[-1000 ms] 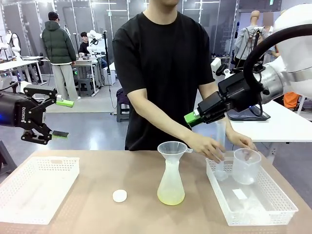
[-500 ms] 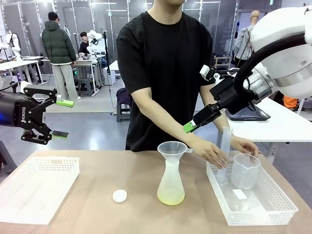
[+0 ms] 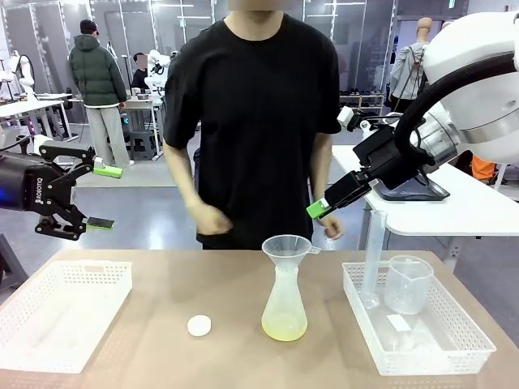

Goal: Prepare the solutions needed for the experiment.
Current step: Once the solution is in the Big flask , pick up the Plastic Funnel and place it back into the right Organizing basket.

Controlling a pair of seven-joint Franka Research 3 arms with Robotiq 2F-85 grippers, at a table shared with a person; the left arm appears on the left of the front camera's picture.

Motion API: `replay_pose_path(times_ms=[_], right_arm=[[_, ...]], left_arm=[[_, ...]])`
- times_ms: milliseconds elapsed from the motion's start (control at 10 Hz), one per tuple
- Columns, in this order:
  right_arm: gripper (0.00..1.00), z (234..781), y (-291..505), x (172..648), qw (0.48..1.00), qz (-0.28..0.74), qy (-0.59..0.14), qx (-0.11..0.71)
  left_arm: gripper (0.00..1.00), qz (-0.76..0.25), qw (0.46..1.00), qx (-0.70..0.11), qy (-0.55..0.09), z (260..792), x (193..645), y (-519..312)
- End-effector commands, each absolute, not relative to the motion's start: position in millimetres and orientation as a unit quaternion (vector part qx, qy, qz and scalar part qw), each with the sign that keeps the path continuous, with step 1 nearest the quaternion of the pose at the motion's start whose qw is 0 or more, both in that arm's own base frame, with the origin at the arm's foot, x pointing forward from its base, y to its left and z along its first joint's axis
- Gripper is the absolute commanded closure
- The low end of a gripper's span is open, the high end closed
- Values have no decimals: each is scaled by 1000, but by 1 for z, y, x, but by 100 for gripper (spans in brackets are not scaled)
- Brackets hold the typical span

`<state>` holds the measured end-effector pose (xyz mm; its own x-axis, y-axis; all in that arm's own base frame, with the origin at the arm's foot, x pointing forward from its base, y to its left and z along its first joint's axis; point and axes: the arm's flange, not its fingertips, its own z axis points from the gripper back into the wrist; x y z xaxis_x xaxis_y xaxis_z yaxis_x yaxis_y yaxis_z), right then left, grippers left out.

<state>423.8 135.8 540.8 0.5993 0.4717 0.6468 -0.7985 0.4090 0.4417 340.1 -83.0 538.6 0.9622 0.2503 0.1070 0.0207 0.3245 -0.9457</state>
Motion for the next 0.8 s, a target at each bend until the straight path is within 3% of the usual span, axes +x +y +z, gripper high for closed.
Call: replay_pose_path(times_ms=[0,300,700], right_arm=[[53,550,141,424,803,438,-227,335],[53,556,177,458,786,511,-235,257],[53,537,215,499,794,558,-168,175]], left_arm=[[0,75,797,-589,-114,540,340,-87],[0,75,797,-589,-114,540,340,-87],[0,75,797,-589,-114,540,340,-87]])
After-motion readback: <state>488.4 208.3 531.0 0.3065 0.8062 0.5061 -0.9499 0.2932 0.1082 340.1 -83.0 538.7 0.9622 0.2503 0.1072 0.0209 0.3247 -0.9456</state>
